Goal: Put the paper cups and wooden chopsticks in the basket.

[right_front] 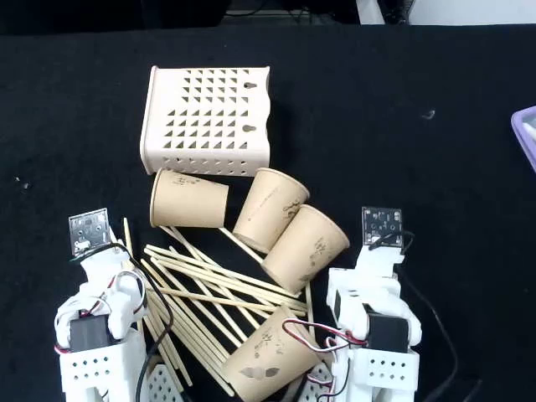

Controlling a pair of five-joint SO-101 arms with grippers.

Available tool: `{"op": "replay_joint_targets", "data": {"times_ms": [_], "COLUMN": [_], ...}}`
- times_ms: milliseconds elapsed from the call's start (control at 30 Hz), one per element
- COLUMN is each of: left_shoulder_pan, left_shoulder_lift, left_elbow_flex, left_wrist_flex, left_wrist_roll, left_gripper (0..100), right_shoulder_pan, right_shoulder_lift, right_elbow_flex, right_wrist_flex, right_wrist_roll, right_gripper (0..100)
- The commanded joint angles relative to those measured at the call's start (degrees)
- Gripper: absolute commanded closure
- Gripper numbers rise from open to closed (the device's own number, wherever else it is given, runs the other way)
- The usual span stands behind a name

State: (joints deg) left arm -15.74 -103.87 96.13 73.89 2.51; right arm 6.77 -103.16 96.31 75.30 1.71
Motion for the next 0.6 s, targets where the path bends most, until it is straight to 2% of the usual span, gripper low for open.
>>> {"op": "replay_joint_targets", "data": {"times_ms": [0,433,500,567], "left_shoulder_pan": [0.0,0.0,-0.6,-3.4], "left_shoulder_lift": [-0.5,-0.5,-0.6,-0.5], "left_elbow_flex": [1.3,1.3,0.7,-1.5], "left_wrist_flex": [-0.8,-1.3,-4.1,-9.8], "left_wrist_roll": [-0.2,-0.7,-3.9,-10.9], "left_gripper": [97,97,97,97], "right_shoulder_pan": [0.6,0.9,0.9,0.9], "right_shoulder_lift": [-5.3,-5.3,-5.3,-5.4], "right_elbow_flex": [0.2,0.2,0.2,0.2], "right_wrist_flex": [-0.4,-0.4,-0.7,-1.4], "right_wrist_roll": [0.2,0.5,0.5,0.6], "right_gripper": [98.7,98.7,98.7,98.6]}}
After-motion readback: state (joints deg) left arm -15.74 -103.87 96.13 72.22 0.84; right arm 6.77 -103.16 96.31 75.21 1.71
